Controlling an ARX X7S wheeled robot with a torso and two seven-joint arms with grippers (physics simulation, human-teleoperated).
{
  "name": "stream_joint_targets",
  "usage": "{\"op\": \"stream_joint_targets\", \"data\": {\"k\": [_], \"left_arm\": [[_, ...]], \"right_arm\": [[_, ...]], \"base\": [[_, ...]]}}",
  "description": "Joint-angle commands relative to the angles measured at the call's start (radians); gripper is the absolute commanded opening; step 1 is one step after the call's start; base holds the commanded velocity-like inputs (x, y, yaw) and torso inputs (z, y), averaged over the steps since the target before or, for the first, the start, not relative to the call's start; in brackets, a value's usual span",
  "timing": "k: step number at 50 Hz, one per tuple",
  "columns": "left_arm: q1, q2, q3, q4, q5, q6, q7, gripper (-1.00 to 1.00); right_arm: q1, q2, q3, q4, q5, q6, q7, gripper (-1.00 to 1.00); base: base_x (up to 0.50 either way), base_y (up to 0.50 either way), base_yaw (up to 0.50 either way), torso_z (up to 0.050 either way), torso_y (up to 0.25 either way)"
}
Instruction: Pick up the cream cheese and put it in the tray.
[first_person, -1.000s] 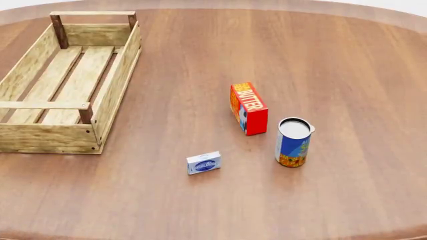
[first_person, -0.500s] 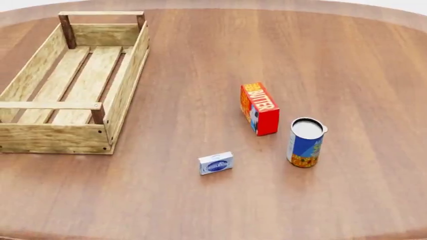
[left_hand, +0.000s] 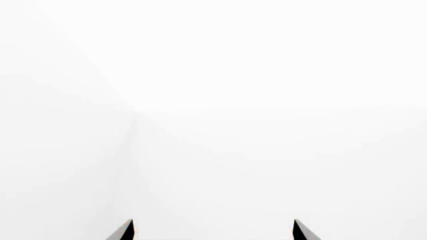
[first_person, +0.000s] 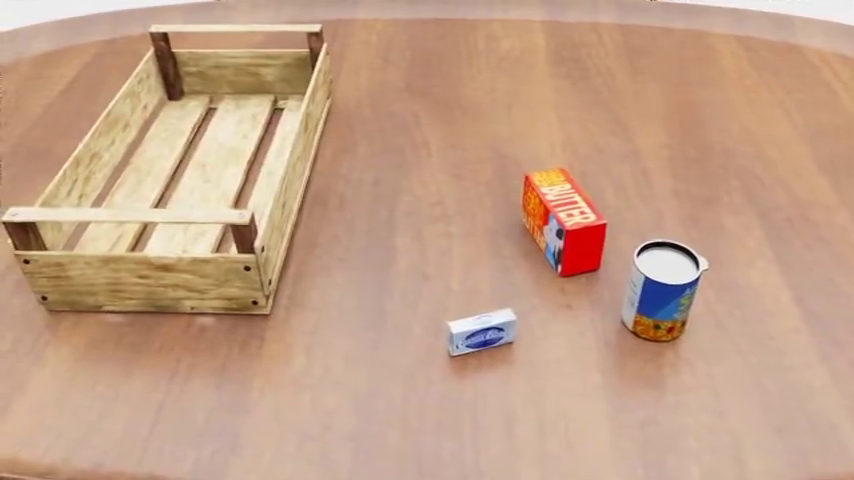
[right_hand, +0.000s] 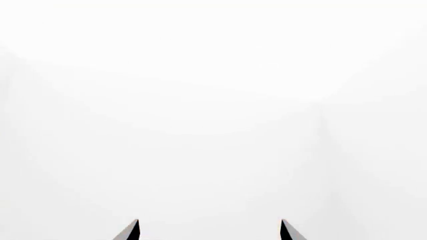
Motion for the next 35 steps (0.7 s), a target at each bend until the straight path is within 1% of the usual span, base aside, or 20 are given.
{"op": "stream_joint_targets", "data": {"k": [1, 35], "left_arm": [[-0.001, -0.012, 0.01, 0.003, 0.008, -0.004, -0.023, 1.0], [0.009, -0.052, 0.016, 0.03, 0.0, -0.002, -0.092, 1.0]], "right_arm": [[-0.001, 0.009, -0.014, -0.002, -0.013, 0.006, 0.008, 1.0], [-0.008, 0.032, -0.038, -0.022, -0.016, 0.018, 0.04, 1.0]], "base": [[0.09, 0.13, 0.0, 0.0, 0.0], [0.09, 0.13, 0.0, 0.0, 0.0]]}}
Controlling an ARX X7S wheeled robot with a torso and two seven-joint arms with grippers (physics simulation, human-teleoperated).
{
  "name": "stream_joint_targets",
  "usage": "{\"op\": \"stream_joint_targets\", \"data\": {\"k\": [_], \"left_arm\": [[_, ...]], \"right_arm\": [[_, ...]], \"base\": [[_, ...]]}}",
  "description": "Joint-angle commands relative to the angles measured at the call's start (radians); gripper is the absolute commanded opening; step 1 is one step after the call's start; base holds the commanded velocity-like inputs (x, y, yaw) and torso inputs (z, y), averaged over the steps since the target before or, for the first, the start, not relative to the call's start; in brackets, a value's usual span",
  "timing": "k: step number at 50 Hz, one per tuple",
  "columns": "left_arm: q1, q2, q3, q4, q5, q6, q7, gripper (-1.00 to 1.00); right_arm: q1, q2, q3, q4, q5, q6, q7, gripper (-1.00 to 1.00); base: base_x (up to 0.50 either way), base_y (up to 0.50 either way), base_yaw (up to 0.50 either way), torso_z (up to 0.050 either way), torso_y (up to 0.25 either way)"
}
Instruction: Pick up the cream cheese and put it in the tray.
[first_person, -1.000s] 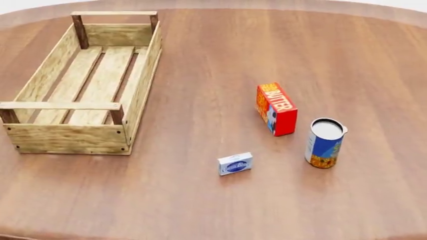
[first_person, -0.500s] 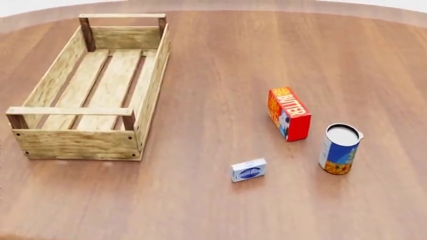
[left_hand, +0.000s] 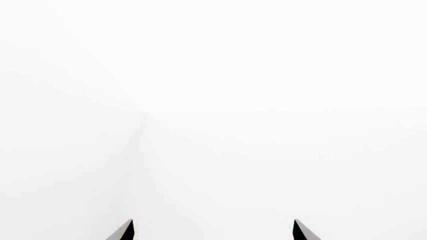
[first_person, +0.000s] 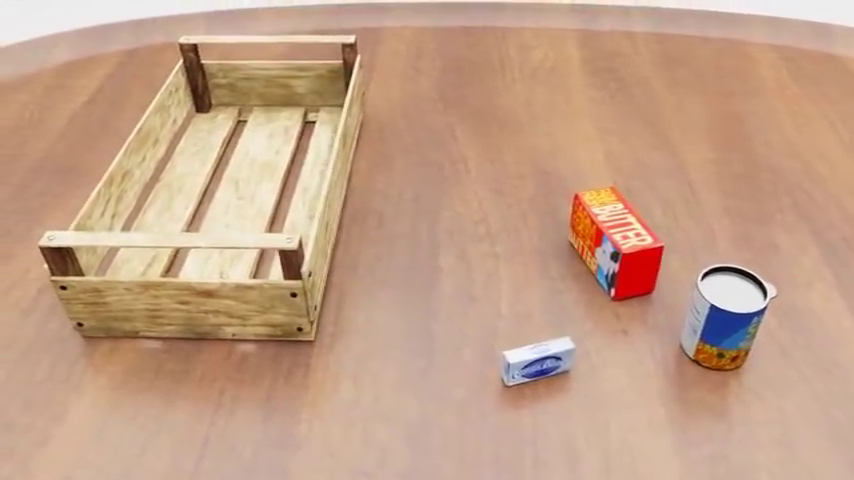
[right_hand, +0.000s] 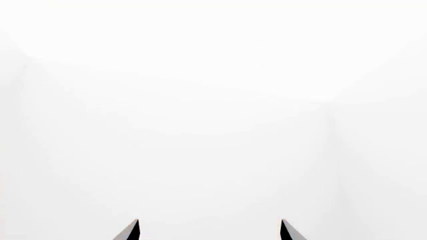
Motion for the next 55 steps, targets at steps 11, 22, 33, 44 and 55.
{"op": "stream_joint_targets", "data": {"k": [11, 22, 33, 44, 55], "left_arm": [[0.0, -0.023, 0.009, 0.005, 0.004, 0.002, -0.041, 1.0], [0.0, -0.034, 0.017, 0.01, 0.007, -0.002, -0.059, 1.0], [-0.001, -0.041, 0.025, 0.014, 0.013, -0.01, -0.073, 1.0], [-0.008, -0.048, 0.035, 0.011, 0.008, -0.019, -0.084, 1.0], [-0.009, -0.055, 0.041, 0.015, 0.009, -0.022, -0.094, 1.0]], "right_arm": [[-0.004, 0.011, -0.014, -0.011, -0.01, 0.011, 0.02, 1.0], [-0.007, 0.018, -0.02, -0.021, -0.011, 0.016, 0.028, 1.0], [-0.005, 0.026, -0.03, -0.02, -0.008, 0.021, 0.034, 1.0], [-0.001, 0.031, -0.036, -0.018, -0.007, 0.027, 0.043, 1.0], [0.001, 0.036, -0.042, -0.021, -0.004, 0.034, 0.05, 1.0]], "base": [[0.1, 0.18, 0.0, 0.0, 0.0], [0.12, 0.21, 0.0, 0.0, 0.0], [0.14, 0.21, 0.0, 0.0, 0.0], [0.16, 0.22, 0.0, 0.0, 0.0], [0.16, 0.23, 0.0, 0.0, 0.0]]}}
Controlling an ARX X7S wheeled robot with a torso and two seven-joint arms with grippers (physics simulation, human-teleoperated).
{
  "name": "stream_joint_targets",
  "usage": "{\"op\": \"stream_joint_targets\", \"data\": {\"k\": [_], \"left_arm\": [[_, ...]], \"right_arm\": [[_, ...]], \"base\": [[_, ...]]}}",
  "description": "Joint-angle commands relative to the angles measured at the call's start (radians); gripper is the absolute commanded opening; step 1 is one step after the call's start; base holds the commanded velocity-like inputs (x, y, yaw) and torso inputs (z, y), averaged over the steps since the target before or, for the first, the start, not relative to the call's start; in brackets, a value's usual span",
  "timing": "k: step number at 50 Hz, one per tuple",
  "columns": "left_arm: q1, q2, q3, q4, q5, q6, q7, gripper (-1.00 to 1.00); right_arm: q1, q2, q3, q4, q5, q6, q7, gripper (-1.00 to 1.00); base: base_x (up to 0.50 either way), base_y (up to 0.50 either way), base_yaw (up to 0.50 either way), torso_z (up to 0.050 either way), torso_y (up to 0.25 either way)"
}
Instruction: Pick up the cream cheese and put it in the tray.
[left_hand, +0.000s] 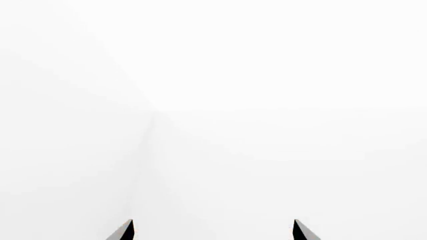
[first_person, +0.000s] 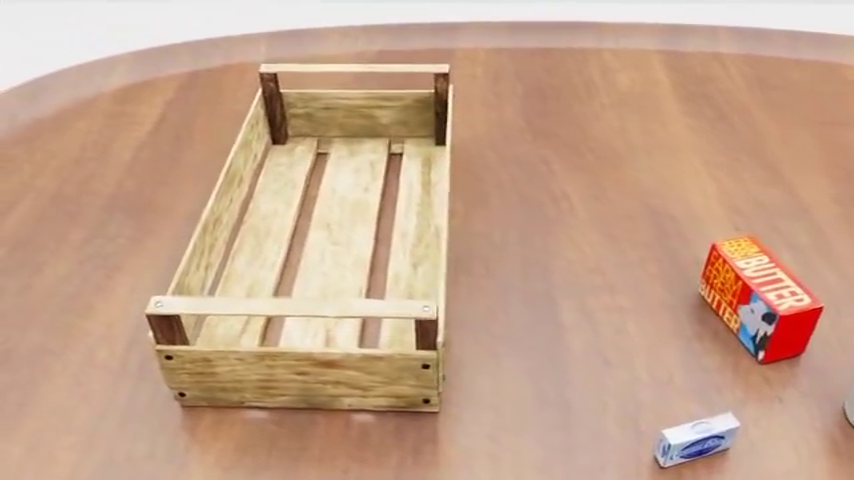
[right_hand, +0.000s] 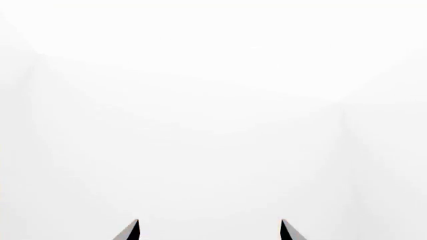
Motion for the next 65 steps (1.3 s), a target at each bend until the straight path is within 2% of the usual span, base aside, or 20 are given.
{"op": "stream_joint_targets", "data": {"k": [1, 47, 65], "left_arm": [[-0.003, -0.008, 0.008, 0.002, 0.0, -0.006, -0.011, 1.0], [-0.006, -0.029, 0.031, 0.007, 0.014, -0.014, -0.051, 1.0], [-0.014, -0.038, 0.044, 0.002, 0.015, -0.018, -0.062, 1.0]], "right_arm": [[0.003, 0.005, -0.006, -0.002, 0.002, 0.009, 0.008, 1.0], [0.01, 0.036, -0.041, -0.004, 0.034, 0.017, 0.027, 1.0], [0.019, 0.05, -0.058, 0.0, 0.063, 0.022, 0.026, 1.0]], "base": [[0.16, 0.23, 0.0, 0.0, 0.0], [0.18, 0.26, 0.0, 0.0, 0.0], [0.21, 0.05, 0.0, 0.0, 0.0]]}}
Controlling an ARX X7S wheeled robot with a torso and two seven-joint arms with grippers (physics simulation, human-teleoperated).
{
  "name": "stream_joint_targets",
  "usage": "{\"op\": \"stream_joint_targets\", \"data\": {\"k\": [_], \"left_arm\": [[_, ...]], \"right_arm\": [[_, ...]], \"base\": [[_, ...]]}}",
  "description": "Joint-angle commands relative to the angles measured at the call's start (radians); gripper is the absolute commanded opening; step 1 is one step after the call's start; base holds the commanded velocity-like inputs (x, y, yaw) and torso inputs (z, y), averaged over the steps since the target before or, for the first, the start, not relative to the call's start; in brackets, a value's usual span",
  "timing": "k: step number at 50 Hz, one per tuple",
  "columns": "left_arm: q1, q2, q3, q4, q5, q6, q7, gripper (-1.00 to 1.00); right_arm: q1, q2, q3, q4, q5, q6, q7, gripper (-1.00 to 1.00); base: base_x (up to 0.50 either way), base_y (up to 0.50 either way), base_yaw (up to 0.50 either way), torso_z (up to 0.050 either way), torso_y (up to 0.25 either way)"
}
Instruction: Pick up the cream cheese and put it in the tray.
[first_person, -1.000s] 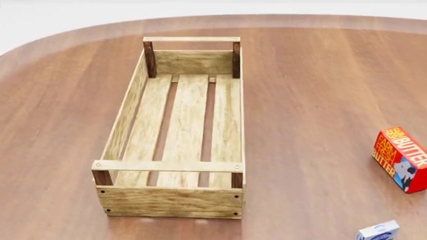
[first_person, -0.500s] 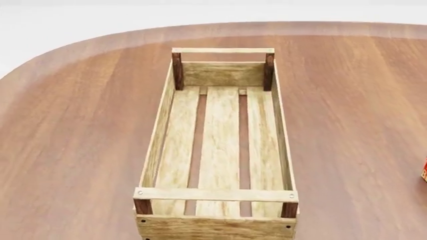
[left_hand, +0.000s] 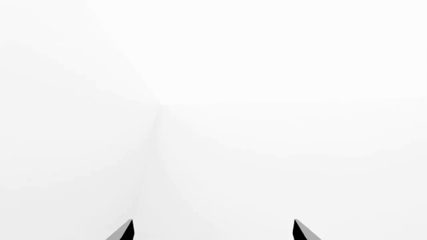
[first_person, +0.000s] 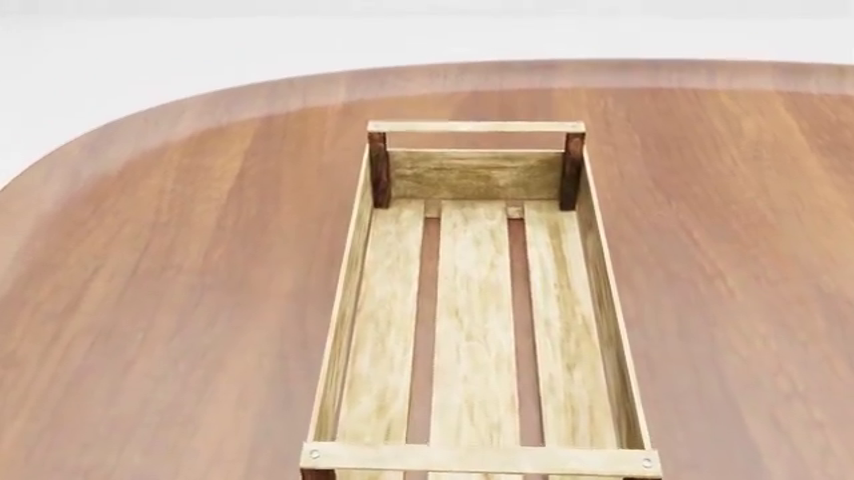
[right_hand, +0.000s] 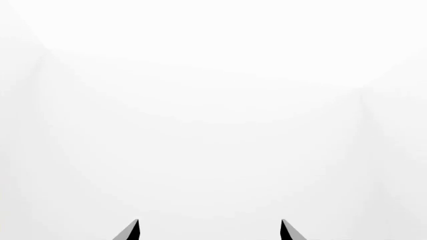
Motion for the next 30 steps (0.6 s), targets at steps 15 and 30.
{"op": "stream_joint_targets", "data": {"k": [15, 30], "left_arm": [[-0.005, -0.011, 0.015, -0.005, 0.005, 0.0, -0.019, 1.0], [-0.004, -0.018, 0.021, 0.003, 0.007, -0.006, -0.029, 1.0]], "right_arm": [[0.003, 0.014, -0.014, 0.0, 0.011, -0.001, 0.011, 1.0], [0.006, 0.02, -0.021, 0.0, 0.016, -0.001, 0.018, 1.0]], "base": [[0.21, 0.0, 0.0, 0.0, 0.0], [0.21, 0.0, 0.0, 0.0, 0.0]]}}
